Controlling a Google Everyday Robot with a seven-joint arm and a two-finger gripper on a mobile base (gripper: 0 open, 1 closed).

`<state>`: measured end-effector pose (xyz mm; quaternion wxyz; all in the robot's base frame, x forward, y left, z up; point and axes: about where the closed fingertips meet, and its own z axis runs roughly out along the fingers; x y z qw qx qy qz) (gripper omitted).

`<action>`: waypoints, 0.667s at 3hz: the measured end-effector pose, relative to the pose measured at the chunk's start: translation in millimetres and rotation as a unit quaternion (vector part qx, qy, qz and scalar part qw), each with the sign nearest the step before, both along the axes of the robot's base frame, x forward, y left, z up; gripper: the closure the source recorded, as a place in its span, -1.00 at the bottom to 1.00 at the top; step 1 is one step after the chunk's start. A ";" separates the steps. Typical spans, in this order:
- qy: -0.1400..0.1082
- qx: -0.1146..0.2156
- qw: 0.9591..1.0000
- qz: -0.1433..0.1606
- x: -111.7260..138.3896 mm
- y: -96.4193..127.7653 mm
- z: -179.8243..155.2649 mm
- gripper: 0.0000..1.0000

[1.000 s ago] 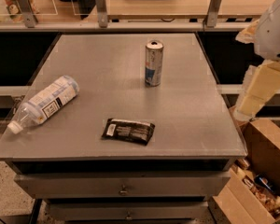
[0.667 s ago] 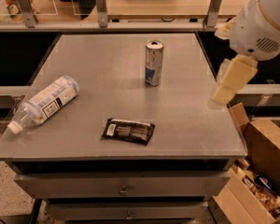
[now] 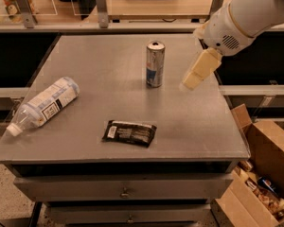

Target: Move redbull can near blue plastic bottle

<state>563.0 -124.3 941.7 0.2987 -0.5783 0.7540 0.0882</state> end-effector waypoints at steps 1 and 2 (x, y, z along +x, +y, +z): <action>0.010 0.076 0.997 0.000 31.7 11.7 -16.0 -1.00; 0.020 0.123 0.992 -0.006 60.3 17.6 -33.1 -1.00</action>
Offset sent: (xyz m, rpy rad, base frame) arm 0.0970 0.0184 -0.0519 0.3612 0.0570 -0.0379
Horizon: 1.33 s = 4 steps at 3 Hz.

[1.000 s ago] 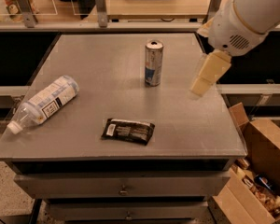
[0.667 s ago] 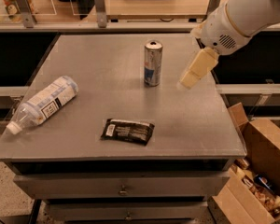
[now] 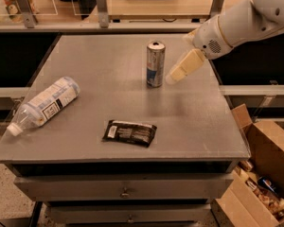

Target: Move redbull can near blue plastic bottle

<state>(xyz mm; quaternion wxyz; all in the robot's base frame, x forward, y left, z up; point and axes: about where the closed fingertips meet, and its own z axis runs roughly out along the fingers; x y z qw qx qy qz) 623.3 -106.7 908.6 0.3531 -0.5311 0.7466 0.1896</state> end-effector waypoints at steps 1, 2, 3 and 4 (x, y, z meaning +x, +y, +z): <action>0.008 0.038 0.999 -0.003 20.5 9.0 -15.5 -1.00; 0.012 0.059 0.998 0.002 29.2 26.4 -25.6 -1.00; 0.011 0.077 0.997 0.019 29.7 49.5 -25.9 -0.71; 0.009 0.093 0.995 0.039 28.7 72.5 -23.0 -0.58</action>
Offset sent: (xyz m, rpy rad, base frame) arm 0.0390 0.0416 -0.0351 0.1656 0.0306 0.0073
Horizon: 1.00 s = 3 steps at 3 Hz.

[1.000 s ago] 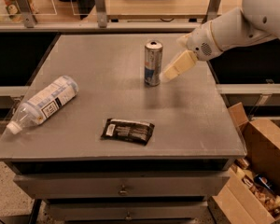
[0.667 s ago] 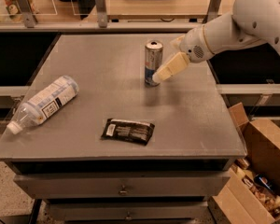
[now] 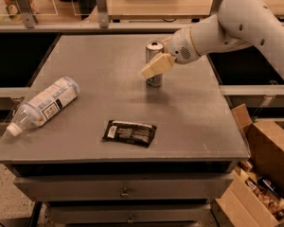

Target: Move redbull can near blue plastic bottle

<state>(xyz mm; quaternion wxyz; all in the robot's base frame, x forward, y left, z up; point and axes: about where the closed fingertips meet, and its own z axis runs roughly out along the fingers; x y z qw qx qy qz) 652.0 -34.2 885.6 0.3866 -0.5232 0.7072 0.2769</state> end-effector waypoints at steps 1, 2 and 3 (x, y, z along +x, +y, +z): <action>-0.001 0.013 1.000 0.017 -1.4 16.9 2.9 -0.29; 0.001 0.023 0.999 0.027 -2.8 23.4 6.7 0.13; 0.007 0.030 0.999 0.038 -5.3 28.0 10.1 0.58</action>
Offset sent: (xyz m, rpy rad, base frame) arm -0.0037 0.0247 0.0139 0.0665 -0.0008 0.0649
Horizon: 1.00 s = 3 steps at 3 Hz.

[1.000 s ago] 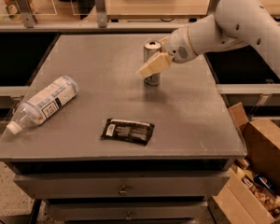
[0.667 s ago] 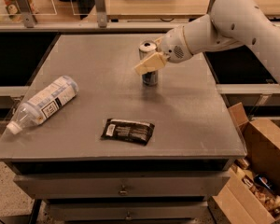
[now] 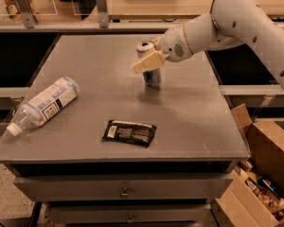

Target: Move redbull can near blue plastic bottle

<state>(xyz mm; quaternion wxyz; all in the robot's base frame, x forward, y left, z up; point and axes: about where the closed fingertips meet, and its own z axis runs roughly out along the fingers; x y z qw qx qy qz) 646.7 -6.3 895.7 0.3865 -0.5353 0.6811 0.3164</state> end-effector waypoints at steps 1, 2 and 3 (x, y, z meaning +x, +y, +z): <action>0.010 0.030 0.999 0.043 -18.7 23.5 16.0 1.00; 0.010 0.030 0.999 0.043 -18.8 23.6 16.0 1.00; 0.013 0.042 0.997 0.057 -20.2 32.7 13.0 1.00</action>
Offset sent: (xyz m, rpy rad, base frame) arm -0.0140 0.0179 0.0126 0.0462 0.0134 0.0664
